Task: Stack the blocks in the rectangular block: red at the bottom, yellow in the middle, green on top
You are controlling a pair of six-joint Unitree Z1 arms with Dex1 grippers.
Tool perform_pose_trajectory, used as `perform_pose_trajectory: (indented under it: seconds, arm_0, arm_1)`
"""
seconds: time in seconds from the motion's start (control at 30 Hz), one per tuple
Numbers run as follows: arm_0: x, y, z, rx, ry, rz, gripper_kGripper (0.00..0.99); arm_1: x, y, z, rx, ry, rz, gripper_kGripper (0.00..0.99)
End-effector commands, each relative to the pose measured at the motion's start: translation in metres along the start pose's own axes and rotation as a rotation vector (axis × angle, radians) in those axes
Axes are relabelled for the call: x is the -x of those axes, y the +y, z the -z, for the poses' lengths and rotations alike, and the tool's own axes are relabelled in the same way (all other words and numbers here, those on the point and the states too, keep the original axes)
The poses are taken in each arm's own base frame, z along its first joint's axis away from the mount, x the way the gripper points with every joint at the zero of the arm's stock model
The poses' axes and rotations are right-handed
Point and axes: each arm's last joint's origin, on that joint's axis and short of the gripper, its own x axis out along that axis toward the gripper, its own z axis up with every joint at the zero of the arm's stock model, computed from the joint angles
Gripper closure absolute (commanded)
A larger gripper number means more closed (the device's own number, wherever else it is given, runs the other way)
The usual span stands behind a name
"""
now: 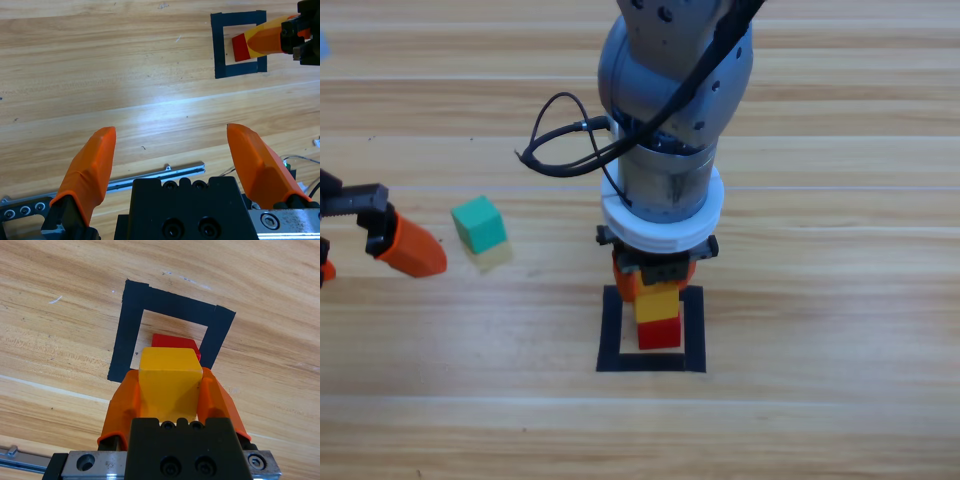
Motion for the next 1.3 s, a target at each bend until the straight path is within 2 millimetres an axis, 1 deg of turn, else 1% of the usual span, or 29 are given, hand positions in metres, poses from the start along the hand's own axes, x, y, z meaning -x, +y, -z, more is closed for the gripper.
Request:
perform_pose_trajectory:
  seconds: [0.03,0.37,0.8,0.87,0.9,0.93,0.97,1.0,1.07,1.13,1.2,1.27,1.3]
  arm_0:
    - [-0.013,0.003,-0.001,0.015,0.024,-0.026,0.045]
    - [-0.019,0.006,0.0,0.014,0.03,-0.026,0.047]
    - [-0.021,0.006,0.001,0.011,0.034,-0.028,0.047]
    - [-0.022,0.006,0.001,0.01,0.036,-0.031,0.047]
    - [-0.022,0.006,0.001,0.01,0.036,-0.031,0.047]
    - [-0.022,0.006,0.001,0.012,0.036,-0.031,0.047]
    - [-0.022,0.007,0.001,0.011,0.037,-0.032,0.047]
    - [-0.022,0.007,0.001,0.011,0.037,-0.032,0.047]
    - [-0.022,0.007,0.002,0.011,0.038,-0.033,0.047]
    - [-0.023,0.007,0.002,0.011,0.04,-0.036,0.047]
    - [-0.023,0.007,0.002,0.011,0.041,-0.037,0.047]
    - [-0.023,0.007,0.002,0.011,0.039,-0.034,0.047]
    - [-0.023,0.007,0.002,0.012,0.039,-0.035,0.047]
  arm_1:
    - [-0.015,0.01,0.014,0.022,0.045,0.042,0.784]
    - [-0.01,0.008,0.013,0.018,0.034,0.047,0.784]
    - [-0.006,0.007,0.013,0.012,0.021,0.054,0.784]
    - [-0.006,0.007,0.013,0.012,0.021,0.056,0.768]
    - [-0.006,0.007,0.013,0.012,0.022,0.055,0.665]
    - [-0.007,0.006,0.014,0.009,0.023,0.06,0.404]
    - [-0.008,0.005,0.015,0.006,0.028,0.069,0.071]
    - [-0.008,0.004,0.016,0.003,0.03,0.073,0.0]
    - [-0.001,0.003,0.015,0.003,0.01,0.069,0.0]
    - [0.016,0.001,0.015,0.0,-0.021,0.049,0.0]
    - [0.045,0.001,0.019,0.004,-0.077,0.017,0.0]
    - [0.083,0.001,0.03,0.013,-0.154,-0.014,0.0]
    - [0.106,-0.001,0.04,0.021,-0.2,-0.032,0.0]
